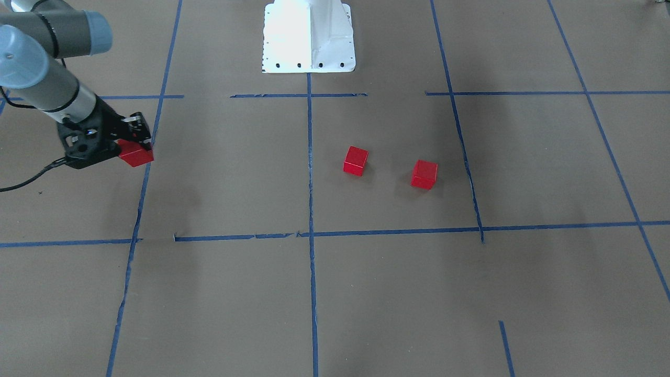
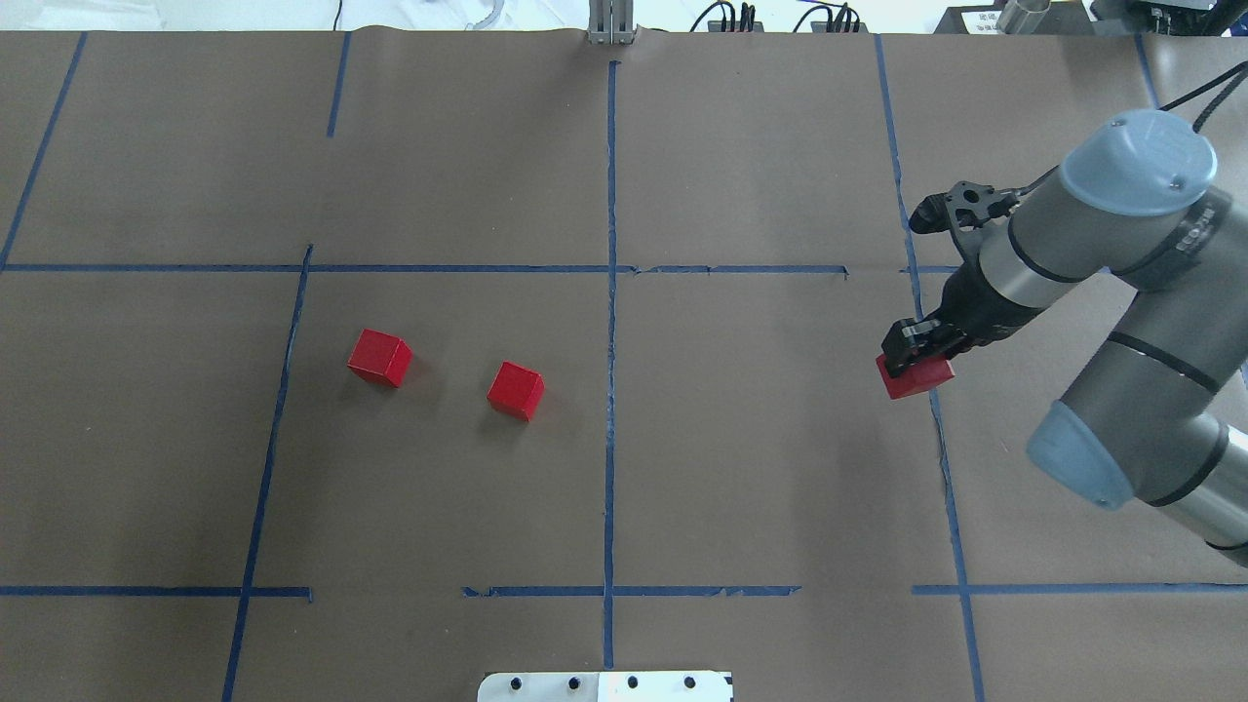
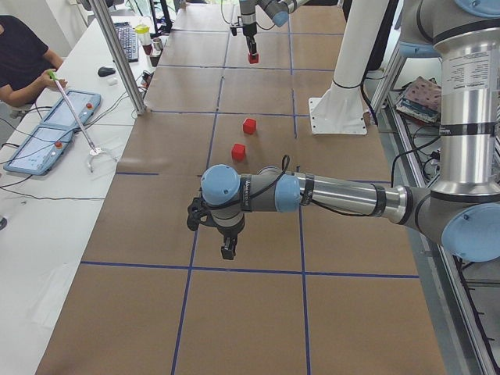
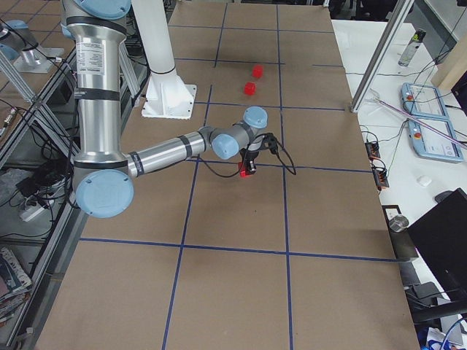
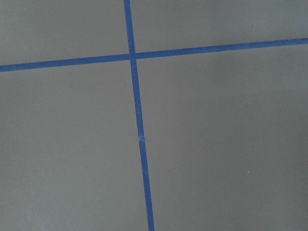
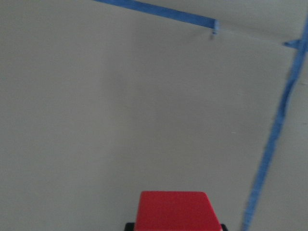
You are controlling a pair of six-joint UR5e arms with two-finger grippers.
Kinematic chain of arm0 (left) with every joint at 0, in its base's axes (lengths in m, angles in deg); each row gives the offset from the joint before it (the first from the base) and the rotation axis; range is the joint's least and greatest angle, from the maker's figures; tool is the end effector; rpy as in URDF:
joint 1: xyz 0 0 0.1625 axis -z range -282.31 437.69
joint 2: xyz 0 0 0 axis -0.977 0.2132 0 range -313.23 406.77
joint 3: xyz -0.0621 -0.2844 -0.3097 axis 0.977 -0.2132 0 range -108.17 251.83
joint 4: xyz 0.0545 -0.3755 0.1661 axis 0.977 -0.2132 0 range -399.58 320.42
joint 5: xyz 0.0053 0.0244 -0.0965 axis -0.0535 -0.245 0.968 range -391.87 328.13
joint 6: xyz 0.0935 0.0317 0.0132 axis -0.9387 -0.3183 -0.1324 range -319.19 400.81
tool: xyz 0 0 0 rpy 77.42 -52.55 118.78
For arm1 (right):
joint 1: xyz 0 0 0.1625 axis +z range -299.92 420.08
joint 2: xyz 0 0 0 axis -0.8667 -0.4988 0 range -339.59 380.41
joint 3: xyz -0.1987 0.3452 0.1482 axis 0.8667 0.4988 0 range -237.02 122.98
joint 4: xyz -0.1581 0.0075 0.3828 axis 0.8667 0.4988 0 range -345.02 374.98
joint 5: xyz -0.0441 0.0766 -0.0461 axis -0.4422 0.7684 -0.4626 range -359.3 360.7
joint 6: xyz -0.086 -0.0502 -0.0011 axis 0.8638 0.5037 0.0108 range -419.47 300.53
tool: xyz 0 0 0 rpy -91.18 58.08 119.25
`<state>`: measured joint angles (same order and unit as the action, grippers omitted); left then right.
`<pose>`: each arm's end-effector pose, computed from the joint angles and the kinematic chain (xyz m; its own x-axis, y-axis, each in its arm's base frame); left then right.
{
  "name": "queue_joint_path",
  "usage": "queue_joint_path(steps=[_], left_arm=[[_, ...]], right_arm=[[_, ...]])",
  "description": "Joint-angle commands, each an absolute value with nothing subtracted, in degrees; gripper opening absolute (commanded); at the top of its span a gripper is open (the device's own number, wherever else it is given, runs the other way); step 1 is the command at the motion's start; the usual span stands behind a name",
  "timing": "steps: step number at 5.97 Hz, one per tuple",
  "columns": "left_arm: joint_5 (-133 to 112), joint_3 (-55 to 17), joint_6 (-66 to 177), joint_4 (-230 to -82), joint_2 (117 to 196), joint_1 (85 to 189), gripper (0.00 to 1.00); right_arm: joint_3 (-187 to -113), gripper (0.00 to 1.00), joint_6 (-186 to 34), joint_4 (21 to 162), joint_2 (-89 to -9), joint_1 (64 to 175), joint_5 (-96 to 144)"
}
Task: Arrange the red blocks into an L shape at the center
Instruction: 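Carry the red cube with the right gripper and lower it at the grid center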
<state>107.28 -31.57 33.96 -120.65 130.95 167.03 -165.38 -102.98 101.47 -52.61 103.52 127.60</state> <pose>-0.0528 -0.4444 0.6011 0.6482 0.1090 -0.7537 -0.0894 0.9937 0.0668 -0.3645 -0.4465 0.3416 0.5898 -0.2404 0.7710 0.2200 0.9664 0.1330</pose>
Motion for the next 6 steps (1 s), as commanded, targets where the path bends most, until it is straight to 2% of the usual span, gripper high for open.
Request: queue_joint_path(steps=[1, 3, 6], left_arm=[[107.26, -31.53, 33.96, -120.61, 131.06, 166.99, 1.0], [107.35, -32.15, 33.96, -120.7, 131.06, 167.07, 1.0], [107.35, -32.24, 33.87, -120.7, 130.97, 167.07, 1.0]], right_arm=[[-159.89, 0.0, -119.76, 101.91, -39.68, 93.36, 119.14], [-150.13, 0.0, -124.68, 101.91, -29.46, 89.28, 116.37], [-145.45, 0.0, -130.13, 102.08, -25.66, 88.47, 114.26]])
